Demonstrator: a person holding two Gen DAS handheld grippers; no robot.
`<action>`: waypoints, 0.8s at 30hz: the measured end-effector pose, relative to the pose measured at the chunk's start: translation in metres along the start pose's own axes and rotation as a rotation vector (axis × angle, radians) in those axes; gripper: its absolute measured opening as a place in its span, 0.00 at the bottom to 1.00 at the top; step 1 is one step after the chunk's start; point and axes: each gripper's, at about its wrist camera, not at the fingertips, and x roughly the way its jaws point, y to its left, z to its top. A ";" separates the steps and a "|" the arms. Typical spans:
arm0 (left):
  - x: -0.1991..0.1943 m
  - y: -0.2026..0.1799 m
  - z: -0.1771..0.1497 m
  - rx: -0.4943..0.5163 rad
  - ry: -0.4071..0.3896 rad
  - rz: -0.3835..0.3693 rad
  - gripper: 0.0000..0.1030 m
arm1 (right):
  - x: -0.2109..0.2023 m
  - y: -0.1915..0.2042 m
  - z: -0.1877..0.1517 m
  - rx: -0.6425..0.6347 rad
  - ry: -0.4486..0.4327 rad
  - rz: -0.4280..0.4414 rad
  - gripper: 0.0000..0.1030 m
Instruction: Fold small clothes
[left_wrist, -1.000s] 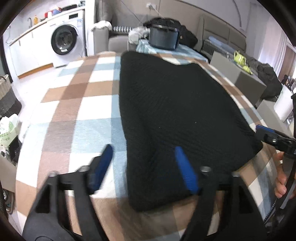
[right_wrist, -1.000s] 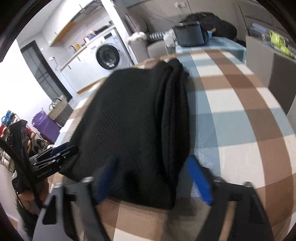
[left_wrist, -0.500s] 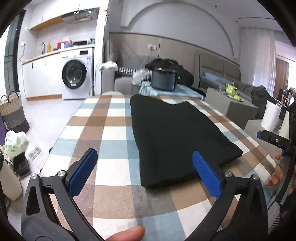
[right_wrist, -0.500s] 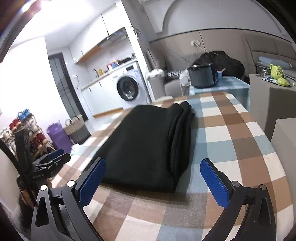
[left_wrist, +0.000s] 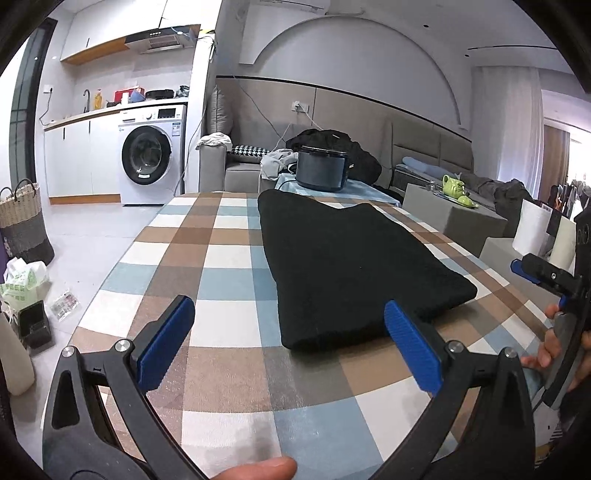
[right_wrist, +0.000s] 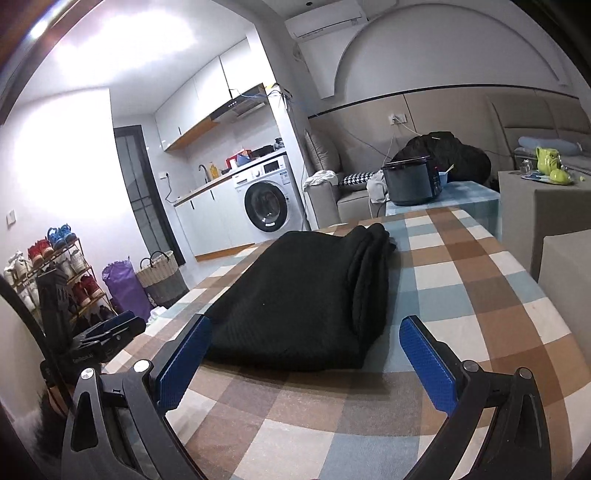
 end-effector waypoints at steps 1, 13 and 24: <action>0.000 0.000 0.000 -0.002 -0.002 0.004 0.99 | 0.000 0.001 -0.001 -0.002 0.000 0.004 1.00; 0.007 0.020 0.000 -0.097 0.019 -0.021 0.99 | 0.000 0.001 -0.004 -0.010 0.002 0.000 1.00; 0.007 0.020 0.000 -0.095 0.018 -0.021 0.99 | 0.000 -0.002 -0.005 0.007 0.007 0.005 1.00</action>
